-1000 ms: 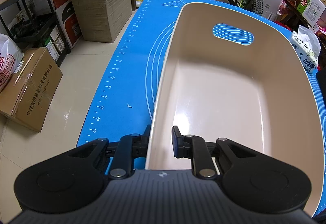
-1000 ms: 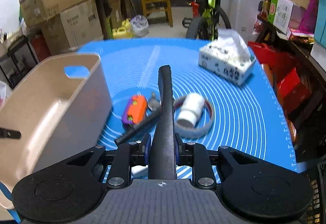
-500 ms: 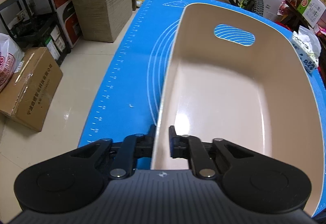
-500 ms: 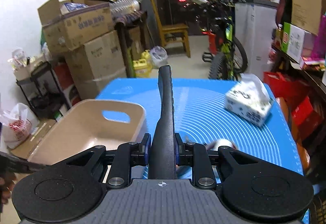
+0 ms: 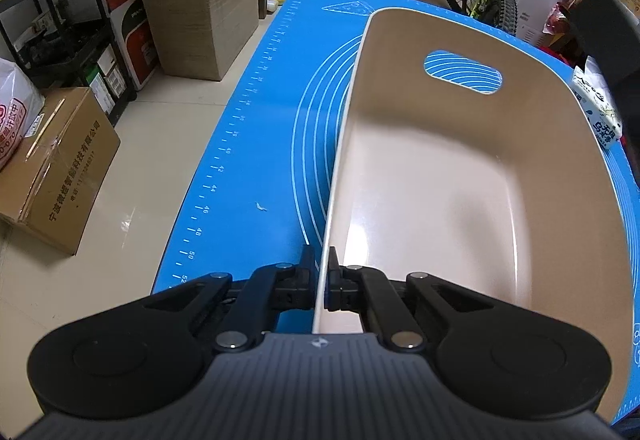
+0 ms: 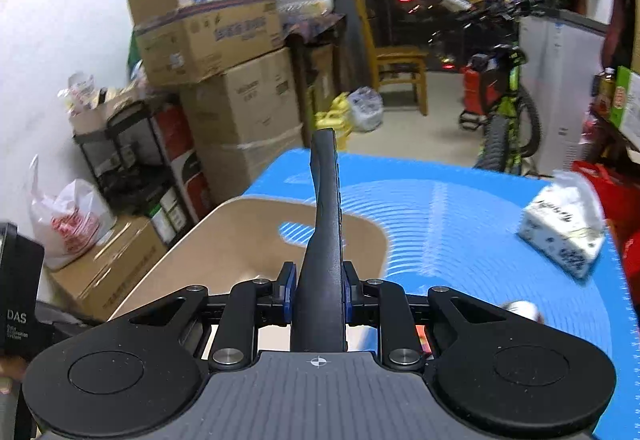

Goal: Organize rigid objects
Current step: 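Carry the remote with the right gripper into the beige bin and release, then move the right gripper back to the green ointment tin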

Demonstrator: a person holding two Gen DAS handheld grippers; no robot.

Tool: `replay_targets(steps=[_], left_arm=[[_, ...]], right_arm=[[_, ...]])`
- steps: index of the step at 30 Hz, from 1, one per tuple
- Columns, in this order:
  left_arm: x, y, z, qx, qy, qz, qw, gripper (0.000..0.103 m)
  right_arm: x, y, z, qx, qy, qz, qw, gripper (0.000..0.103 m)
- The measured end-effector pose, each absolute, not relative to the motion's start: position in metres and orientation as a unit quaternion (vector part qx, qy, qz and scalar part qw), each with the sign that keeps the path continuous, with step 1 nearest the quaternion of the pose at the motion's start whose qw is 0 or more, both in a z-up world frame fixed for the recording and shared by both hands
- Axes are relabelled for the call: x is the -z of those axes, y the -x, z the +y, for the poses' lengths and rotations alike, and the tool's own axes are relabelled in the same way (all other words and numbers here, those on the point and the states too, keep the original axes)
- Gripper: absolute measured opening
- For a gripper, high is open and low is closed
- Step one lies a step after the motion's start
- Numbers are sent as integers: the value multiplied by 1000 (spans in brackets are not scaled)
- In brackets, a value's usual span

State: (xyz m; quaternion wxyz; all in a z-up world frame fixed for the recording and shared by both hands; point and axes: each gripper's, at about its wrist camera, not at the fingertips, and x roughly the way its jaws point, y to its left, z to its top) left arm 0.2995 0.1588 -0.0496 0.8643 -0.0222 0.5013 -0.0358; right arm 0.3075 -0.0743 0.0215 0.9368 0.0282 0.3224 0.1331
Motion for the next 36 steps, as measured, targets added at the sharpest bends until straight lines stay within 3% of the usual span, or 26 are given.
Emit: replay_targets(steps=[18, 25, 26, 27, 29, 36], left_arm=[[51, -301, 159, 39, 23, 502, 864, 4], [51, -301, 159, 40, 24, 502, 864, 4], [50, -301, 159, 41, 25, 502, 864, 4], [50, -300, 159, 40, 25, 502, 864, 4], [50, -300, 160, 41, 25, 502, 864, 4], [50, -300, 160, 41, 26, 502, 863, 4]], right_arm=[[58, -321, -1, -170, 48, 450, 875, 32], [64, -325, 8, -172, 77, 488, 852, 33], [63, -324, 8, -173, 74, 487, 853, 35], [62, -323, 7, -174, 69, 484, 855, 45], [58, -321, 4, -181, 58, 476, 859, 54], [24, -309, -23, -188, 18, 417, 889, 71]])
